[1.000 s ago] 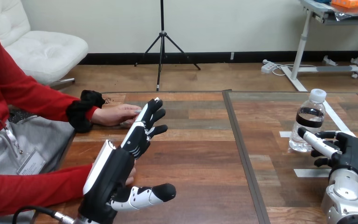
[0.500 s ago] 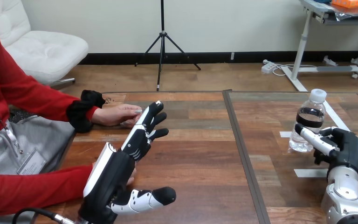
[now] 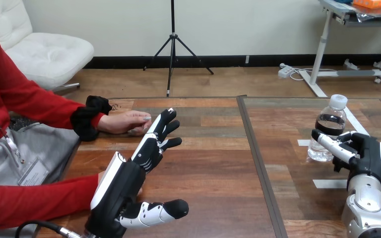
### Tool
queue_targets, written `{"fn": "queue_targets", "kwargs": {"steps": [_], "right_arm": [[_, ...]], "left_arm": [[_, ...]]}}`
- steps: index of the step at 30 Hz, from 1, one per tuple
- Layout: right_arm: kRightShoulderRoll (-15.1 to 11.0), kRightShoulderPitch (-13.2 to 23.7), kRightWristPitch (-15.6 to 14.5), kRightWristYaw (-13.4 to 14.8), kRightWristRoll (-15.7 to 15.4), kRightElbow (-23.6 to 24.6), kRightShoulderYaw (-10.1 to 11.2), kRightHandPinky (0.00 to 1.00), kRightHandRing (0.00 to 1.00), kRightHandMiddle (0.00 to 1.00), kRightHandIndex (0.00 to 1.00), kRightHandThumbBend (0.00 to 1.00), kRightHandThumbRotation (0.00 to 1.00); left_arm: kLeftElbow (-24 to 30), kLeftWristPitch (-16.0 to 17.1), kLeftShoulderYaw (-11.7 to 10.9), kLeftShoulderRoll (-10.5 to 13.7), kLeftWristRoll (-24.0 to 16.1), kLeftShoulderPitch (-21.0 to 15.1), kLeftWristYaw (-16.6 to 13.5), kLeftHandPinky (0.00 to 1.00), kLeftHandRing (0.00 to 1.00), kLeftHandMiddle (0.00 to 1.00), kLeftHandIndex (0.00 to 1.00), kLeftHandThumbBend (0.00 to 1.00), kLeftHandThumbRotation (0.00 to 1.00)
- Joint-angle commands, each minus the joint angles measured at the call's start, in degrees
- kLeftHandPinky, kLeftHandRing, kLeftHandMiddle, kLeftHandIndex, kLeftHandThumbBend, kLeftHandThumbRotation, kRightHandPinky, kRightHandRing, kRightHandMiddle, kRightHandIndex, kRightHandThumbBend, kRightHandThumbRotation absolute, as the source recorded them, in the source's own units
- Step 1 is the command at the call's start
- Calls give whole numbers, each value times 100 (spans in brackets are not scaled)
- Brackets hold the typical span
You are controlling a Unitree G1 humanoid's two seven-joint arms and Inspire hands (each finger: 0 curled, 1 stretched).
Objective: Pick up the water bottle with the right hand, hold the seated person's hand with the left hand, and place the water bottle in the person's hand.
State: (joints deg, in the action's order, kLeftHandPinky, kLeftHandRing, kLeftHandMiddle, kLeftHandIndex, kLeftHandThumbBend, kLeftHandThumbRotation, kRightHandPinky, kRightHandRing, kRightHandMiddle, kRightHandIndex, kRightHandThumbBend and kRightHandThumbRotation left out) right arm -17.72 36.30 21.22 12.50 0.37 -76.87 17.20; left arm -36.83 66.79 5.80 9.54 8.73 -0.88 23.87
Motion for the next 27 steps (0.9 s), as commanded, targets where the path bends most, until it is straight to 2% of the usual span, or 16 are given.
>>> {"fn": "queue_targets", "kwargs": {"steps": [1, 9, 18, 27], "right_arm": [[-33, 297, 162, 17, -44, 146, -56, 5, 9, 12, 11, 71, 0], [-65, 335, 13, -6, -82, 142, -116, 8, 12, 16, 15, 72, 0], [-93, 355, -166, 147, -274, 141, -301, 18, 23, 26, 23, 83, 0], [-75, 362, -328, 314, -494, 162, -508, 25, 33, 40, 39, 90, 5]], "left_arm": [[89, 8, -26, -55, 118, -301, 34, 86, 95, 100, 98, 100, 64], [8, 41, -69, -89, 41, -350, 13, 85, 95, 100, 98, 100, 65], [10, -12, -62, -95, 74, -373, 42, 85, 95, 100, 98, 100, 66], [-25, -20, -72, -94, 89, -407, 63, 85, 95, 100, 98, 100, 65]]}}
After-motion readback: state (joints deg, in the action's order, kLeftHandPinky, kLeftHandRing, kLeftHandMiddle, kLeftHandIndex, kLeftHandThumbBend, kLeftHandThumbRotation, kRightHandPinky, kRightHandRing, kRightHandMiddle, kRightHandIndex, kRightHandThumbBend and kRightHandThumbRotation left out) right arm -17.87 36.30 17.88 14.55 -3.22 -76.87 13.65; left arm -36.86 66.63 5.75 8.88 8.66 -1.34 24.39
